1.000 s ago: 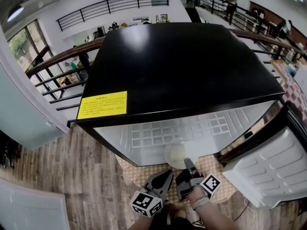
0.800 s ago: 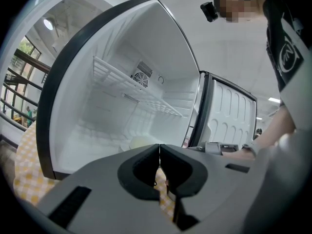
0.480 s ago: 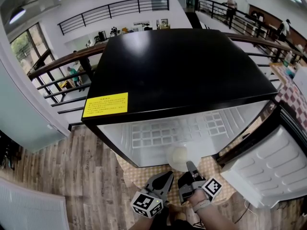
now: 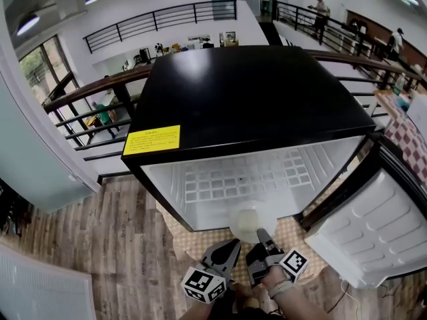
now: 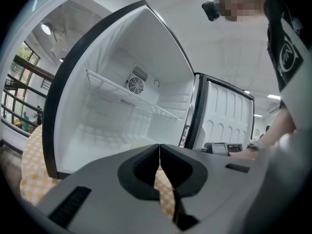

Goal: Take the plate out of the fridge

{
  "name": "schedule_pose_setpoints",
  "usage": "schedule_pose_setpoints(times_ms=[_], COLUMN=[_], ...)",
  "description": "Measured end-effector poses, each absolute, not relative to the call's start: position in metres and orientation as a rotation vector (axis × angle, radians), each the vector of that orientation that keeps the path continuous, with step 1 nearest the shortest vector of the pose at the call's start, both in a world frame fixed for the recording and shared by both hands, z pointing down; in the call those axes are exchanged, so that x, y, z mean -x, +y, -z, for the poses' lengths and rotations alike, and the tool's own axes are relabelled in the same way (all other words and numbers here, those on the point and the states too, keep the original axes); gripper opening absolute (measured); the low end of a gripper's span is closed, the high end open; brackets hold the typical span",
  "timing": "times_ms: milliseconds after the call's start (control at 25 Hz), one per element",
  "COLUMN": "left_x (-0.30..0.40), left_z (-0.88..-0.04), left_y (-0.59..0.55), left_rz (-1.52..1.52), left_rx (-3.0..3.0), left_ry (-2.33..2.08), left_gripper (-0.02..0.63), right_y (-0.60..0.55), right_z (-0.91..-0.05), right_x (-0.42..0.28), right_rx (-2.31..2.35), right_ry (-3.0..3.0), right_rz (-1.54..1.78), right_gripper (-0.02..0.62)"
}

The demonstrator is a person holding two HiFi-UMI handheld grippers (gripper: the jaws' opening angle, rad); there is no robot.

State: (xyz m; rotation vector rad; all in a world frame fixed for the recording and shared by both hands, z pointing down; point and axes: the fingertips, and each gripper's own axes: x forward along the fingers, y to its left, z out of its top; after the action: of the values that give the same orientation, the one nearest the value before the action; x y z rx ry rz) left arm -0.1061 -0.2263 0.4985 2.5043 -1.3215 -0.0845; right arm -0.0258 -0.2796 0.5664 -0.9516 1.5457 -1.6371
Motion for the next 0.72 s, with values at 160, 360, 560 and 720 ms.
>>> schedule_pose_setpoints(times_ms=[160,360,560,720], left_x=[0.106,0.105,0.105,0.105], left_z=[-0.496,-0.492,-0.489,-0.488], left_y=[-0.221,-0.215,-0.209,-0.203], left_rz=[0.082,0.087,0.092,0.096], left_rx=[-2.508,-2.511,-2.514,-2.509], left_ry=[-1.330,-1.341,-1.351,-1.364], left_gripper=[0.009,0.009,0.009,0.009], right_y=[-0.273,-0.267,-0.259,-0.252], right_z=[-0.565,-0.562,-0.558,-0.557], right_x=[0.026,0.028,0.029,0.029], right_rx=[0.942,0.934,0.922,0.912], right_ry=[1.541,1.568,1.568,1.572], right_rz=[1.647,1.651,1.656,1.664], right_gripper=[0.048,0.048,0.048,0.048])
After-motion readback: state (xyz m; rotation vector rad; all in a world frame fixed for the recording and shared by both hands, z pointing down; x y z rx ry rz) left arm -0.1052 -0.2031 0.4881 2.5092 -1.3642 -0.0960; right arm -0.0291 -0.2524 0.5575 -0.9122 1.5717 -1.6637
